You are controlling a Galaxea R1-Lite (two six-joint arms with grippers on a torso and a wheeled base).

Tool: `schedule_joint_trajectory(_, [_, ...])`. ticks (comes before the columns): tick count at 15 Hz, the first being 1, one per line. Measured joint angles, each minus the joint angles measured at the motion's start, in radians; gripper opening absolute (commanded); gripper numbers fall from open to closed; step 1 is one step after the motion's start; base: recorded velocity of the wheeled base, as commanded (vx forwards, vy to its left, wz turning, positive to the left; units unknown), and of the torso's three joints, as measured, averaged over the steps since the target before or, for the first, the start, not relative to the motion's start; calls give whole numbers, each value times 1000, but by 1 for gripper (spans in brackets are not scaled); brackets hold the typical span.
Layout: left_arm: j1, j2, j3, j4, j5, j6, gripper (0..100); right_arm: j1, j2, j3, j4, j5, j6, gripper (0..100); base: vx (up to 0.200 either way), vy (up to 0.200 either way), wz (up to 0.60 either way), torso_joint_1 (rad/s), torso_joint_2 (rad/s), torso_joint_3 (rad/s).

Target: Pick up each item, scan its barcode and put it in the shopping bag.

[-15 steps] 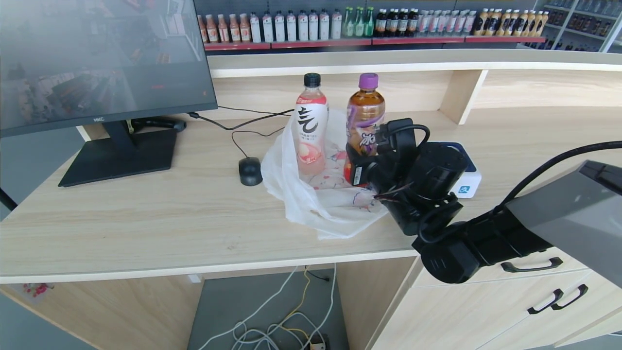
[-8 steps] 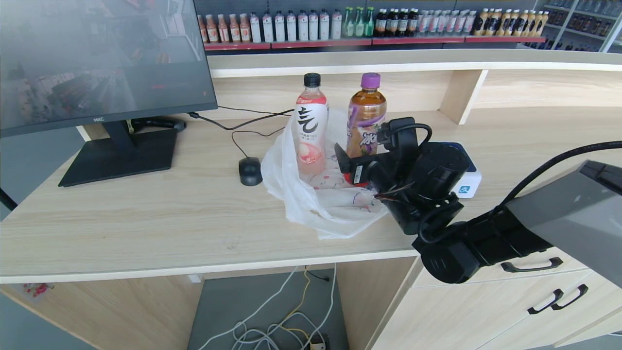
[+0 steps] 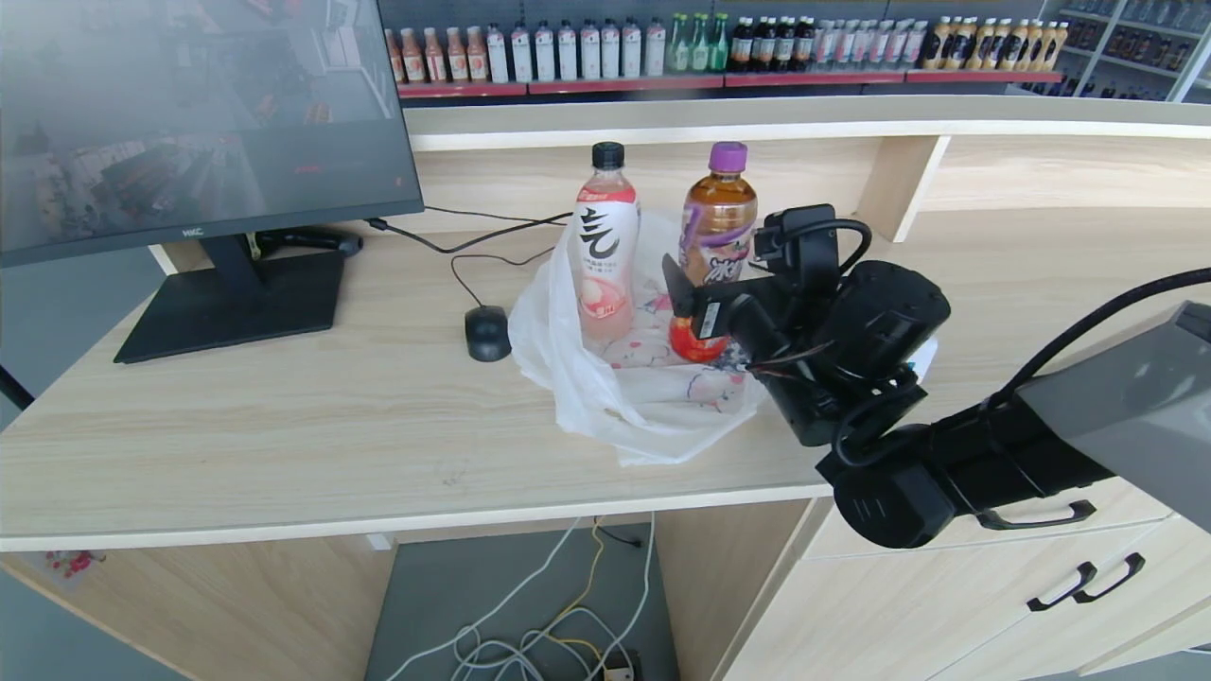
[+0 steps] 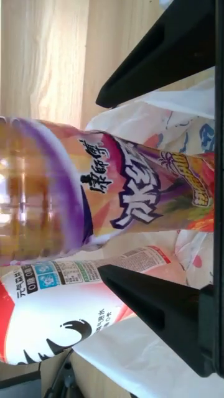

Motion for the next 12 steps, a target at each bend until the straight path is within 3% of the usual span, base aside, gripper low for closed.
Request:
schedule_joint_trajectory(3, [0, 0, 0, 0, 0, 0, 100, 0, -75, 42, 0, -1, -20, 100, 0, 0, 0, 0, 0, 0])
schedule_joint_trajectory(6, [0, 0, 0, 0, 0, 0, 100, 1, -220, 195, -2, -1, -35, 100, 0, 0, 0, 0, 0, 0])
schedule_joint_trajectory(9, [0, 0, 0, 0, 0, 0, 100, 2, -430, 469, 1, 0, -41, 100, 0, 0, 0, 0, 0, 0])
schedule_joint_trajectory(12, [0, 0, 0, 0, 0, 0, 100, 5, -656, 826, 8, 12, -38, 100, 0, 0, 0, 0, 0, 0])
